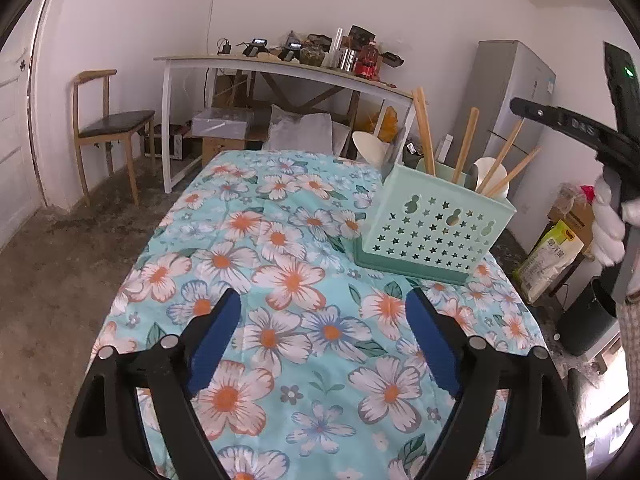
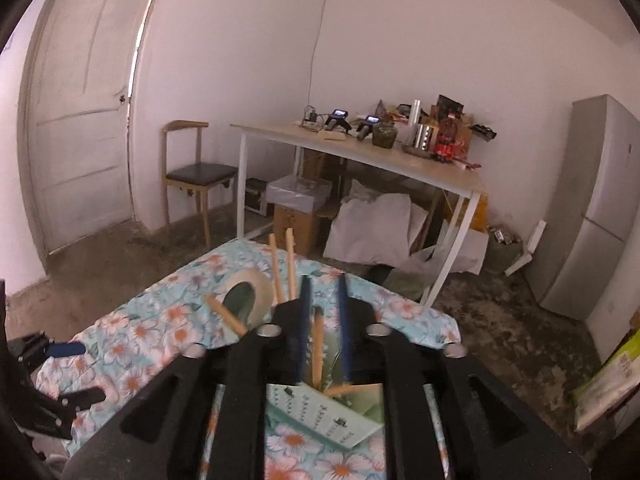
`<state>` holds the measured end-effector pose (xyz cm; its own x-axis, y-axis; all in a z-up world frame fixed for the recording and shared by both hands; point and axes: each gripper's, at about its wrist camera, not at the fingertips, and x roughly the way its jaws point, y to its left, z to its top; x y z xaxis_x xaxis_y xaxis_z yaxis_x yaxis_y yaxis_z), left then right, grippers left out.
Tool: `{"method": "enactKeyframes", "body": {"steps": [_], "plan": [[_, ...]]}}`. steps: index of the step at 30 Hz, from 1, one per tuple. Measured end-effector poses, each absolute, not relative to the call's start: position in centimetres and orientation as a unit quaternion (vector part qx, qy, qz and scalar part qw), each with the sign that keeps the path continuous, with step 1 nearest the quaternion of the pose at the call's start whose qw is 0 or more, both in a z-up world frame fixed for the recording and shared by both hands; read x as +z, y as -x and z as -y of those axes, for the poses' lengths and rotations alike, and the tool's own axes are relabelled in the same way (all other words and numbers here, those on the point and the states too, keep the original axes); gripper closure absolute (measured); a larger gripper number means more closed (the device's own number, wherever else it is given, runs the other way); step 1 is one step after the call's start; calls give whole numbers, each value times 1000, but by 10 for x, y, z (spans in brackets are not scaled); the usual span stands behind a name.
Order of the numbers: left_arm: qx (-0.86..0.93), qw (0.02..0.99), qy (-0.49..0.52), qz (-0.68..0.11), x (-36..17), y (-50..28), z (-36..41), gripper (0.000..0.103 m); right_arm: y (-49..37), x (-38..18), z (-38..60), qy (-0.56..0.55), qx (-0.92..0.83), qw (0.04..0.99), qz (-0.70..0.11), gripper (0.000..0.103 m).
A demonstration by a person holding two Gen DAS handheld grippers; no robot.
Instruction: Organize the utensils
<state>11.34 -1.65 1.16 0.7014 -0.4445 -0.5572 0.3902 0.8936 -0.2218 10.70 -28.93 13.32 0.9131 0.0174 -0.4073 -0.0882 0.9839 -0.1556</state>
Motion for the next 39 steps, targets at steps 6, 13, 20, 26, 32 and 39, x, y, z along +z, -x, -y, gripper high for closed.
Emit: {"method": "enactKeyframes", "body": {"steps": [6, 13, 20, 26, 32, 39], "plan": [[-197, 935, 33, -294, 24, -109, 20, 14, -65, 152, 312, 34, 16, 984, -172, 62], [-169, 951, 2, -261, 50, -96, 35, 6, -20, 139, 329, -41, 14, 983, -179, 41], [-160, 950, -20, -268, 72, -89, 60, 6, -11, 92, 321, -97, -14, 962, -255, 15], [-127, 942, -28, -311, 69, -91, 80, 6, -19, 54, 306, -108, -42, 930, -349, 11], [-108, 936, -51, -332, 63, -93, 90, 6, -11, 48, 305, -101, -67, 929, -349, 9], [-97, 937, -42, -334, 69, -97, 92, 6, -12, 55, 310, -93, -89, 931, -341, 8]]}}
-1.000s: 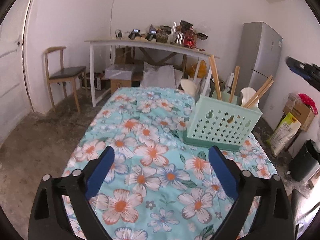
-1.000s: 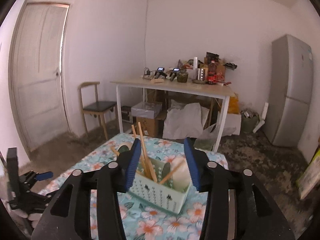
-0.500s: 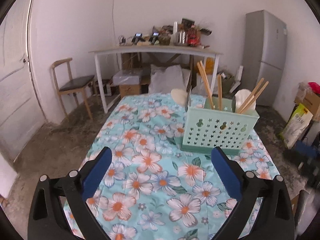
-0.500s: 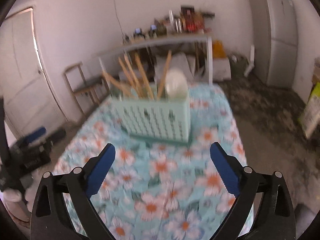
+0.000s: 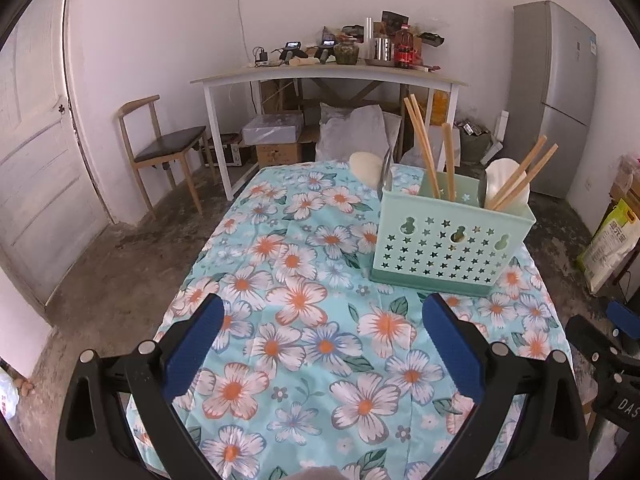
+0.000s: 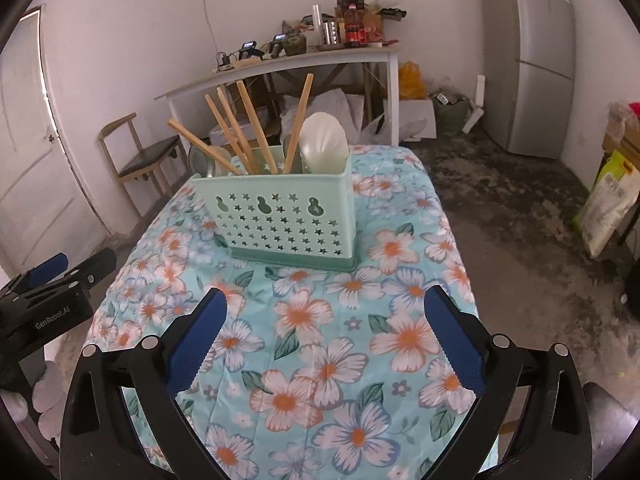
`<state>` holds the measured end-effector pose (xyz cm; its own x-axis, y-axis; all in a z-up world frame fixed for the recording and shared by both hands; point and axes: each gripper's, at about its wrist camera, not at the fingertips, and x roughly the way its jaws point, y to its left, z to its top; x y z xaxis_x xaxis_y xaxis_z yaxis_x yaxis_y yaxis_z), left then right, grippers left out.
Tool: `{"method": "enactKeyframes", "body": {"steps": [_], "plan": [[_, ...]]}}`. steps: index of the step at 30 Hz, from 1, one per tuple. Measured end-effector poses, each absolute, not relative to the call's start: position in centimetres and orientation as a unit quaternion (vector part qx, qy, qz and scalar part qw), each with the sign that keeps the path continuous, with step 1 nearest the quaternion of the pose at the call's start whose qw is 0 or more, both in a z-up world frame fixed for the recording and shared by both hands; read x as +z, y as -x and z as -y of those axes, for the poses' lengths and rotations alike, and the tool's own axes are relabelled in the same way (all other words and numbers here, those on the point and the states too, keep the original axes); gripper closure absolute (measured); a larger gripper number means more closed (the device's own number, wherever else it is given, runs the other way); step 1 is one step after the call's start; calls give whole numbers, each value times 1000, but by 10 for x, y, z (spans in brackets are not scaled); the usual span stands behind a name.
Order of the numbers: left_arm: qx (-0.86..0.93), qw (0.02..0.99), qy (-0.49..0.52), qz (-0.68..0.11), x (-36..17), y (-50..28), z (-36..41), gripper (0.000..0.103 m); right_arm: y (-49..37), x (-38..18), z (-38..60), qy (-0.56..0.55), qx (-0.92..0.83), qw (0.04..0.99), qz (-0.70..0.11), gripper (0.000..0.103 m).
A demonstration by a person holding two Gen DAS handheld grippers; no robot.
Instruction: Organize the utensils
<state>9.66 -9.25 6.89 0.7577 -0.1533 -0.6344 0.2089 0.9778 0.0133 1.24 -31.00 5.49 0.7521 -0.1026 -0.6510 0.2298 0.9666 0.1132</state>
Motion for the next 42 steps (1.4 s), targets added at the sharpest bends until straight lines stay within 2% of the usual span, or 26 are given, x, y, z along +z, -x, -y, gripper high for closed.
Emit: {"method": "enactKeyframes", "body": {"steps": [42], "plan": [[-124, 928, -44, -348, 69, -99, 103, 6, -12, 57, 315, -92, -96, 930, -344, 8]]}}
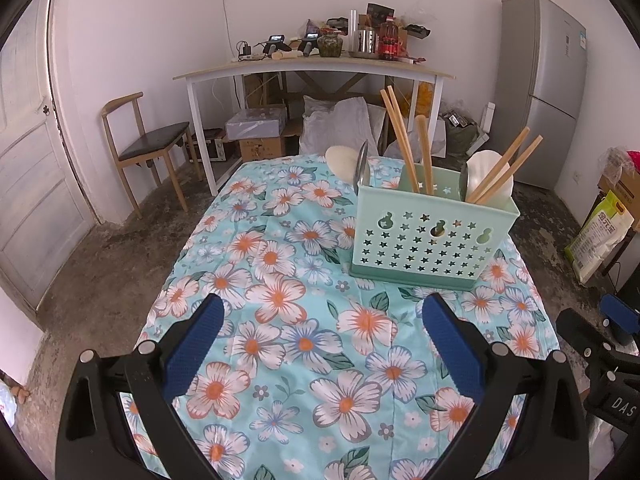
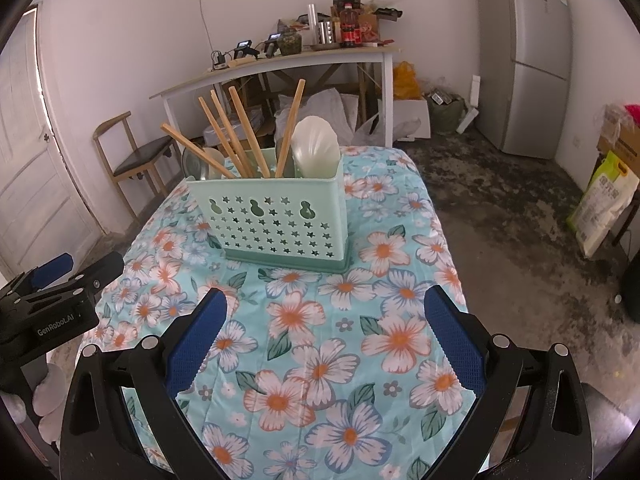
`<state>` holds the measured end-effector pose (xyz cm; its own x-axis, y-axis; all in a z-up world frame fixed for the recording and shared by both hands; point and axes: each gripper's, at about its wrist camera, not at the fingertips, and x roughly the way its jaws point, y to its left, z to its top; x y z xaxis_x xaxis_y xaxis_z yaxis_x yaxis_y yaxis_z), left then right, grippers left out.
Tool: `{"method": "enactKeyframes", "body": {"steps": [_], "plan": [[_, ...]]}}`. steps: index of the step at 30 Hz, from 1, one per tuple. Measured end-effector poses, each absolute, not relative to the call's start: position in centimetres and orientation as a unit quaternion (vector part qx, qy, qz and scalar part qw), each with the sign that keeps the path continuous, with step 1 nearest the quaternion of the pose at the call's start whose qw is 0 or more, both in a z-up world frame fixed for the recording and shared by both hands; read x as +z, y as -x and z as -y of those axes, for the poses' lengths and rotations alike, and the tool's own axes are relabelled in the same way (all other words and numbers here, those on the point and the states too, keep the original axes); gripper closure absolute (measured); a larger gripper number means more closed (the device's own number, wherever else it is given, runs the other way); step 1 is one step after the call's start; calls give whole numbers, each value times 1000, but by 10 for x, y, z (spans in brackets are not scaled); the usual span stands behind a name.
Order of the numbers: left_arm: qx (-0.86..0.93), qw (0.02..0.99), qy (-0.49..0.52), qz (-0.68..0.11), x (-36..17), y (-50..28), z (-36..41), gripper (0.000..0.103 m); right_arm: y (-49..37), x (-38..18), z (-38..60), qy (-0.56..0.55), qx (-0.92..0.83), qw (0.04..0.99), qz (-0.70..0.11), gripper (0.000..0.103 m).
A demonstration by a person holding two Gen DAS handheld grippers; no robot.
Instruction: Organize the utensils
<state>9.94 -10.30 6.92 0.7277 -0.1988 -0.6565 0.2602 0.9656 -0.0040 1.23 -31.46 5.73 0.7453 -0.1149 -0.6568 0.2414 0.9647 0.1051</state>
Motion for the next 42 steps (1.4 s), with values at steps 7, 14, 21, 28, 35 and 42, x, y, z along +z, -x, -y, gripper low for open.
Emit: {"method": "enactKeyframes", "body": {"steps": [7, 14, 21, 28, 35, 42], "plan": [[-123, 929, -45, -347, 69, -99, 103, 6, -13, 57, 314, -91, -96, 930, -344, 8], [-124, 928, -46, -348, 68, -100, 102, 6, -12, 59, 317, -90, -96, 930, -344, 8], [-124, 928, -46, -349, 67, -99, 102, 6, -12, 59, 317, -90, -96, 930, -344, 8], [-124, 928, -47, -349, 65, -99, 102, 6, -13, 58, 316, -90, -96, 930, -344, 8], [-111, 930, -59, -345, 63, -100, 99, 6, -13, 58, 316, -77, -113, 930, -342, 8], [-95, 931, -71, -346, 60, -101, 94, 6, -11, 57, 318, -60, -128, 930, -340, 8]]}}
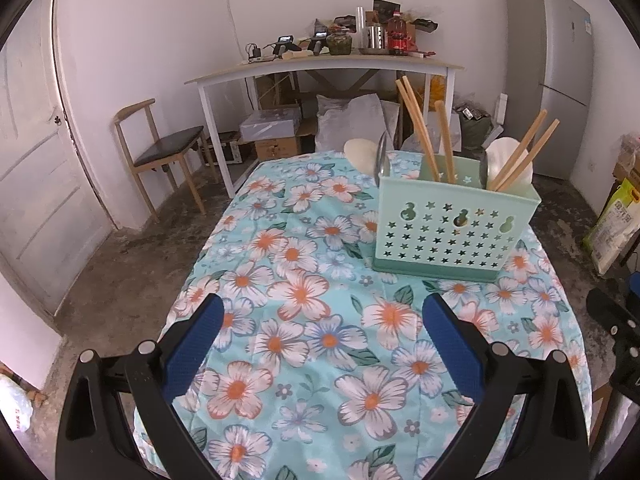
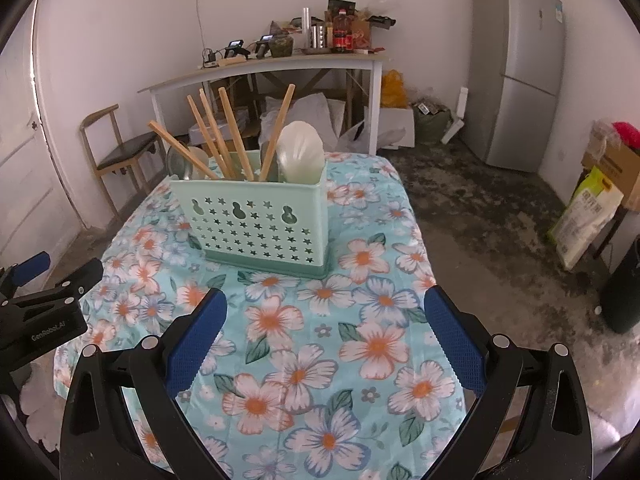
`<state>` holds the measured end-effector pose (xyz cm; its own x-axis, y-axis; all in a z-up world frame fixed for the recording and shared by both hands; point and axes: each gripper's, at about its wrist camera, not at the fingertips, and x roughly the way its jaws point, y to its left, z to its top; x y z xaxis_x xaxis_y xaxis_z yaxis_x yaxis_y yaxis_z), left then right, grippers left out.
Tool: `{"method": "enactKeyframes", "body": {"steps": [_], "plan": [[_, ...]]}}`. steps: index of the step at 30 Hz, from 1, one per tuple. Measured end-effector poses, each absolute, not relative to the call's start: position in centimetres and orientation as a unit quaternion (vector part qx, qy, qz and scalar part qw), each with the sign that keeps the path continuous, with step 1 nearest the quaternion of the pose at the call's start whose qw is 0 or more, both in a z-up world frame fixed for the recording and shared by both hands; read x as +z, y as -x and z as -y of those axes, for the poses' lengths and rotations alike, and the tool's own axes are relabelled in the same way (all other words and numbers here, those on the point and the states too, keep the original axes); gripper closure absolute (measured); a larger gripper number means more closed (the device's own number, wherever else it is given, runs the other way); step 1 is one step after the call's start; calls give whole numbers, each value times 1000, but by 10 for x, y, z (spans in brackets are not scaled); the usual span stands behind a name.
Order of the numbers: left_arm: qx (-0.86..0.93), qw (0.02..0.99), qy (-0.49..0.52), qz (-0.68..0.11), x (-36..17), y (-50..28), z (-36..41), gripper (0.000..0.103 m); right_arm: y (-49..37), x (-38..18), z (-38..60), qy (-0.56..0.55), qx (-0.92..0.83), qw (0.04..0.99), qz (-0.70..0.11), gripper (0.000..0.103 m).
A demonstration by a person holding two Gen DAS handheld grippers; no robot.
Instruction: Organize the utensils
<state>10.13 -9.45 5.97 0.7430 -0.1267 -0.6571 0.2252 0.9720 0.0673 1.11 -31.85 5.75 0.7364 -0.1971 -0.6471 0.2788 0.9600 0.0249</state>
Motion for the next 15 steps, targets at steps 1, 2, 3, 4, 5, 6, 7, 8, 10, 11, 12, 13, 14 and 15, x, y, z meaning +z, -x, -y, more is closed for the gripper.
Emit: {"method": "enactKeyframes", "body": {"steps": [1, 2, 3, 4, 5, 6, 7, 8, 10, 11, 12, 13, 14, 15], "plan": [[-93, 931, -72, -347, 59, -101, 94, 6, -13, 57, 318, -59, -129, 930, -340, 8], [-90, 931, -72, -347, 59, -102, 93, 6, -12, 57, 318, -59, -130, 929, -341, 8], [-85, 931, -74, -347, 58, -102, 91, 6, -12, 57, 319, -59, -131, 929, -341, 8], [-81, 932, -75, -346, 58, -102, 90, 6, -12, 57, 319, -58, -132, 929, -341, 8], [-76, 932, -77, -346, 58, -102, 89, 6, -12, 57, 320, -58, -133, 929, -341, 8], [-70, 933, -79, -344, 58, -102, 89, 6, -11, 57, 320, -57, -134, 929, -341, 8], [-65, 933, -81, -343, 59, -102, 89, 6, -12, 57, 318, -57, -133, 929, -341, 8], [-61, 934, -82, -342, 59, -103, 89, 6, -12, 57, 318, -57, -133, 929, -341, 8], [-49, 935, -88, -340, 59, -103, 88, 6, -12, 57, 318, -55, -134, 929, -341, 8], [-43, 936, -91, -338, 59, -103, 88, 6, -13, 57, 318, -54, -135, 929, -341, 8], [-40, 936, -94, -338, 59, -103, 88, 6, -13, 57, 318, -54, -135, 928, -342, 8], [-37, 936, -97, -337, 58, -103, 88, 6, -12, 57, 318, -53, -136, 928, -342, 8], [-35, 935, -98, -338, 58, -103, 88, 6, -12, 57, 319, -52, -137, 928, -343, 8], [-33, 935, -98, -339, 58, -104, 88, 6, -12, 57, 319, -52, -138, 928, -343, 8]]}}
